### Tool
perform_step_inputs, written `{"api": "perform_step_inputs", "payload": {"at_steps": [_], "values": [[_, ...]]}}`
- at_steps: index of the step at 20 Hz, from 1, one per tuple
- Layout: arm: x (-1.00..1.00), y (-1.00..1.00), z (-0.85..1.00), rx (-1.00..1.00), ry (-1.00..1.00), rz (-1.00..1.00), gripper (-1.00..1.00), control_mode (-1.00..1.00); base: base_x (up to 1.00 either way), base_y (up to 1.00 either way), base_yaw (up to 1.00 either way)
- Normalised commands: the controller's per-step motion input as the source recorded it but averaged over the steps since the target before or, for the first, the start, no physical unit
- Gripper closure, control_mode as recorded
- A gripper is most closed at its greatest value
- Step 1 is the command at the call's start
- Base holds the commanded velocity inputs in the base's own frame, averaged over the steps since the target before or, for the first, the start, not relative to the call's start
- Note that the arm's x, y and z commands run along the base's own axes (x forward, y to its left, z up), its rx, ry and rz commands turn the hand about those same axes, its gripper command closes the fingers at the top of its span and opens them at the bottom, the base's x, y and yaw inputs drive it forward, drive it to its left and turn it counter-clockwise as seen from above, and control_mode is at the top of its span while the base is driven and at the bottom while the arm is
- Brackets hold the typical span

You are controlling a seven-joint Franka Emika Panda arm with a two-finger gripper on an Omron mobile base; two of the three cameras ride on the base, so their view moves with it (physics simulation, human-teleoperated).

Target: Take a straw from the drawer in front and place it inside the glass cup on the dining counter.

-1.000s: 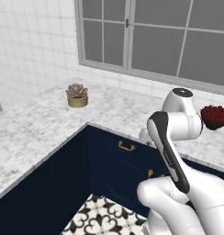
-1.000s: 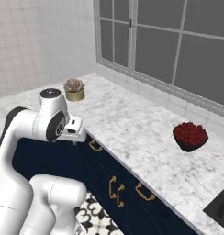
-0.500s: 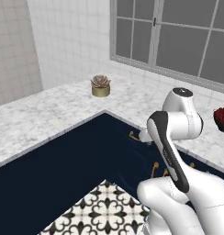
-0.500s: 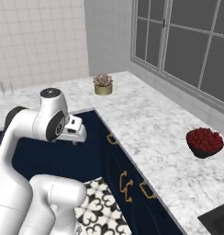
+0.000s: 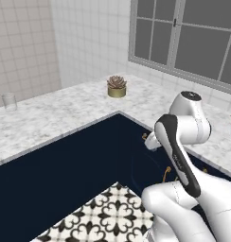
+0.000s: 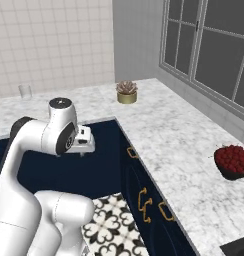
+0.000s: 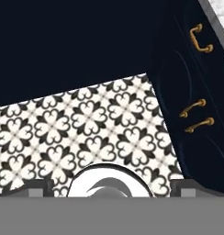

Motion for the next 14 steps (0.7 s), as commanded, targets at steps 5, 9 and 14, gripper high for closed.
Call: {"api": "perform_step_inputs", "payload": {"at_steps": [5, 9, 14], "values": [[0.66, 0.12, -0.06, -0.08, 0.00, 0.09, -1.00, -1.00, 0.00, 0.00, 0.00], [0.81, 0.16, -0.03, -0.18, 0.00, -0.02, -1.00, -1.00, 0.00, 0.00, 0.00], [0.79, 0.34, -0.15, -0.31, 0.02, -0.02, -1.00, -1.00, 0.00, 0.00, 0.00]]}}
